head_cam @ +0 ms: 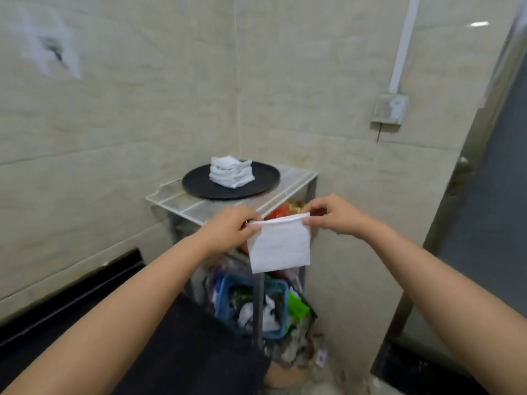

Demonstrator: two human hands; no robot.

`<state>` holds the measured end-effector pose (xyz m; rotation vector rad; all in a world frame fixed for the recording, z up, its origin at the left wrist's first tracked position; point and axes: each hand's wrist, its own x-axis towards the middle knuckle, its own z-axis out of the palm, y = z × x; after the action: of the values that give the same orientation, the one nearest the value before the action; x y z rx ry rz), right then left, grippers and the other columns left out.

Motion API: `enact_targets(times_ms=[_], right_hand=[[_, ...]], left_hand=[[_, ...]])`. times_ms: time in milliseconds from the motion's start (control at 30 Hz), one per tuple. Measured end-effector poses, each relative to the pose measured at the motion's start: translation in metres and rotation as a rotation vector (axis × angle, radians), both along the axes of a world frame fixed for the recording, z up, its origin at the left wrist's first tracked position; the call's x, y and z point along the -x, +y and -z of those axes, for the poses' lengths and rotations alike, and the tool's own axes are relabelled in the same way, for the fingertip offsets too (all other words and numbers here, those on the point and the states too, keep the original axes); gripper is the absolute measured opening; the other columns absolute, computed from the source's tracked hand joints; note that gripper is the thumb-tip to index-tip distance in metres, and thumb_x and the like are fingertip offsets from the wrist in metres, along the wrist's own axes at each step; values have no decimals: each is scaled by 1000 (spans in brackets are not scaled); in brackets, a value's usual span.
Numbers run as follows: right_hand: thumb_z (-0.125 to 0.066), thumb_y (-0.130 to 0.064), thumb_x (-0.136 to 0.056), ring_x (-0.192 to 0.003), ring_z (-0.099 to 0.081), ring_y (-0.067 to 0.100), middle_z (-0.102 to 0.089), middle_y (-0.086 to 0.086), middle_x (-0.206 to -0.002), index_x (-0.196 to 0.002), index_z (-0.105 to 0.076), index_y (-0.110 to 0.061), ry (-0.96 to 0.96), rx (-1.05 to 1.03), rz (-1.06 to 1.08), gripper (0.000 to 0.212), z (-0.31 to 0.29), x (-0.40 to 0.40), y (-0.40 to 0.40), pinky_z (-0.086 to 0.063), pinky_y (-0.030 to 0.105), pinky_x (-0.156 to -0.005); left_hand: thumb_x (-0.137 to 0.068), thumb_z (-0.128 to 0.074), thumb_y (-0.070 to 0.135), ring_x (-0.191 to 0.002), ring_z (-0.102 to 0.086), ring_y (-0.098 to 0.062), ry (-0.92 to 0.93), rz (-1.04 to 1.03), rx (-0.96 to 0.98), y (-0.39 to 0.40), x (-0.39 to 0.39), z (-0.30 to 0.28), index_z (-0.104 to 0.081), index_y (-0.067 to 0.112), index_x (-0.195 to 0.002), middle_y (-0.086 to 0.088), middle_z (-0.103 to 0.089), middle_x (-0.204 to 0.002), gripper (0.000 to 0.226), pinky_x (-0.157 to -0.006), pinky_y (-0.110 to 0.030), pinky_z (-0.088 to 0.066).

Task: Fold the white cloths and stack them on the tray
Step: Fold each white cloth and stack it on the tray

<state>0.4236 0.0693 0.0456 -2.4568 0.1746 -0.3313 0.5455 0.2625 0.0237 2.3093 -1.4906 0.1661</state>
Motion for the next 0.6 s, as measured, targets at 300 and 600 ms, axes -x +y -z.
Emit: enact_targets(times_ms=[300, 600], right_hand=[[-60, -8, -85, -57, -56, -1, -66, 2, -80, -90, -67, -9, 2, 64, -115, 9, -37, -153, -94, -49, 23, -69], [-54, 0, -86, -51, -64, 6, -66, 15, -71, -88, -60, -7, -96, -32, -351, 9, -55, -328, -154, -53, 18, -59]], left_hand=[[-94, -51, 15, -53, -49, 4, 121, -239, 11, -84, -113, -43, -62, 9, -94, 11, -52, -64, 13, -65, -23, -43], [-92, -54, 19, -97, -63, -29, 20, -707, 154, -147, -214, -66, -61, 6, -106, -13, -69, -101, 21, -80, -31, -44]])
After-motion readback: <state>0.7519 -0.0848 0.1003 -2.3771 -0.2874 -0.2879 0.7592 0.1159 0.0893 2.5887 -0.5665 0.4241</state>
